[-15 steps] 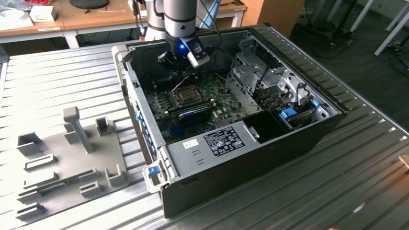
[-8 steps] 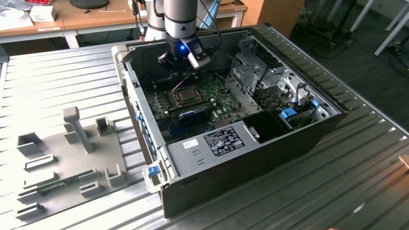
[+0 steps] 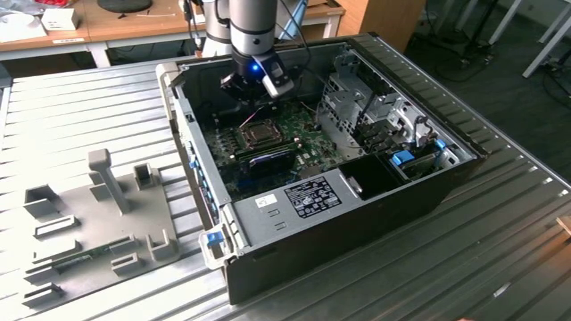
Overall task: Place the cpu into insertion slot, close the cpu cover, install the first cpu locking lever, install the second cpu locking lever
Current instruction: 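Install the first cpu locking lever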
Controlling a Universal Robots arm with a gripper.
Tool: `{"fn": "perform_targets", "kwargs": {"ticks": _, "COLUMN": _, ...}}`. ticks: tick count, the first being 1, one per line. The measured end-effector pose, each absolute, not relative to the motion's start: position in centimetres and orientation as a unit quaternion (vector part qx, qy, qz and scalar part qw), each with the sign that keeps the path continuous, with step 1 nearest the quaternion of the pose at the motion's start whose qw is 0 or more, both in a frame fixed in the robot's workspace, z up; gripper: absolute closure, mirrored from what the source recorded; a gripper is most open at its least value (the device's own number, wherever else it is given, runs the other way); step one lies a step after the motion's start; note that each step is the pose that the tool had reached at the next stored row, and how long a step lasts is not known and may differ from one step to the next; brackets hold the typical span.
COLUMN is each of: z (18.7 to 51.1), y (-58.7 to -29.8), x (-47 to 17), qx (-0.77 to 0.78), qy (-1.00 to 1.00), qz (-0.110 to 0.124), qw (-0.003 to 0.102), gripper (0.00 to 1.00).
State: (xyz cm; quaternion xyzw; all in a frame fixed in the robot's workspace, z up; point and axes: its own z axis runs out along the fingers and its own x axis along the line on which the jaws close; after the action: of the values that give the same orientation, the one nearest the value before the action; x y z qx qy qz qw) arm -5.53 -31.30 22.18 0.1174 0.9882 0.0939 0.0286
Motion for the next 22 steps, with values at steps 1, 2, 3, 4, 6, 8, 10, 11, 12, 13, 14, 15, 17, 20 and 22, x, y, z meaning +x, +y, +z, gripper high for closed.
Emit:
{"fn": "perform_targets", "kwargs": {"ticks": 1, "z": 22.18, "y": -31.38, "x": -5.53, "qx": 0.117, "qy": 0.988, "qz": 0.095, "qw": 0.028, "gripper": 0.9}}
{"fn": "perform_targets", "kwargs": {"ticks": 2, "z": 22.18, "y": -31.46, "x": -5.53, "qx": 0.117, "qy": 0.988, "qz": 0.096, "qw": 0.028, "gripper": 0.9}}
{"fn": "perform_targets", "kwargs": {"ticks": 3, "z": 22.18, "y": -31.53, "x": -5.53, "qx": 0.117, "qy": 0.988, "qz": 0.097, "qw": 0.028, "gripper": 0.9}}
{"fn": "perform_targets", "kwargs": {"ticks": 4, "z": 22.18, "y": -31.59, "x": -5.53, "qx": 0.117, "qy": 0.988, "qz": 0.098, "qw": 0.028, "gripper": 0.9}}
{"fn": "perform_targets", "kwargs": {"ticks": 6, "z": 22.18, "y": -31.63, "x": -5.53, "qx": 0.118, "qy": 0.988, "qz": 0.099, "qw": 0.028, "gripper": 0.9}}
{"fn": "perform_targets", "kwargs": {"ticks": 8, "z": 22.18, "y": -31.68, "x": -5.53, "qx": 0.118, "qy": 0.988, "qz": 0.101, "qw": 0.028, "gripper": 0.9}}
{"fn": "perform_targets", "kwargs": {"ticks": 10, "z": 22.2, "y": -31.73, "x": -5.53, "qx": 0.118, "qy": 0.987, "qz": 0.103, "qw": 0.028, "gripper": 0.9}}
{"fn": "perform_targets", "kwargs": {"ticks": 11, "z": 22.2, "y": -31.75, "x": -5.53, "qx": 0.118, "qy": 0.987, "qz": 0.104, "qw": 0.027, "gripper": 0.9}}
{"fn": "perform_targets", "kwargs": {"ticks": 12, "z": 22.2, "y": -31.77, "x": -5.53, "qx": 0.118, "qy": 0.987, "qz": 0.104, "qw": 0.027, "gripper": 0.9}}
{"fn": "perform_targets", "kwargs": {"ticks": 13, "z": 22.2, "y": -31.8, "x": -5.53, "qx": 0.118, "qy": 0.987, "qz": 0.104, "qw": 0.027, "gripper": 0.9}}
{"fn": "perform_targets", "kwargs": {"ticks": 14, "z": 22.2, "y": -31.84, "x": -5.53, "qx": 0.118, "qy": 0.987, "qz": 0.105, "qw": 0.027, "gripper": 0.9}}
{"fn": "perform_targets", "kwargs": {"ticks": 15, "z": 22.2, "y": -31.89, "x": -5.53, "qx": 0.118, "qy": 0.987, "qz": 0.105, "qw": 0.027, "gripper": 0.9}}
{"fn": "perform_targets", "kwargs": {"ticks": 17, "z": 22.2, "y": -31.99, "x": -5.53, "qx": 0.118, "qy": 0.987, "qz": 0.105, "qw": 0.027, "gripper": 0.9}}
{"fn": "perform_targets", "kwargs": {"ticks": 20, "z": 22.2, "y": -32.04, "x": -5.53, "qx": 0.118, "qy": 0.987, "qz": 0.105, "qw": 0.027, "gripper": 0.9}}
{"fn": "perform_targets", "kwargs": {"ticks": 22, "z": 22.2, "y": -32.09, "x": -5.53, "qx": 0.118, "qy": 0.987, "qz": 0.105, "qw": 0.027, "gripper": 0.9}}
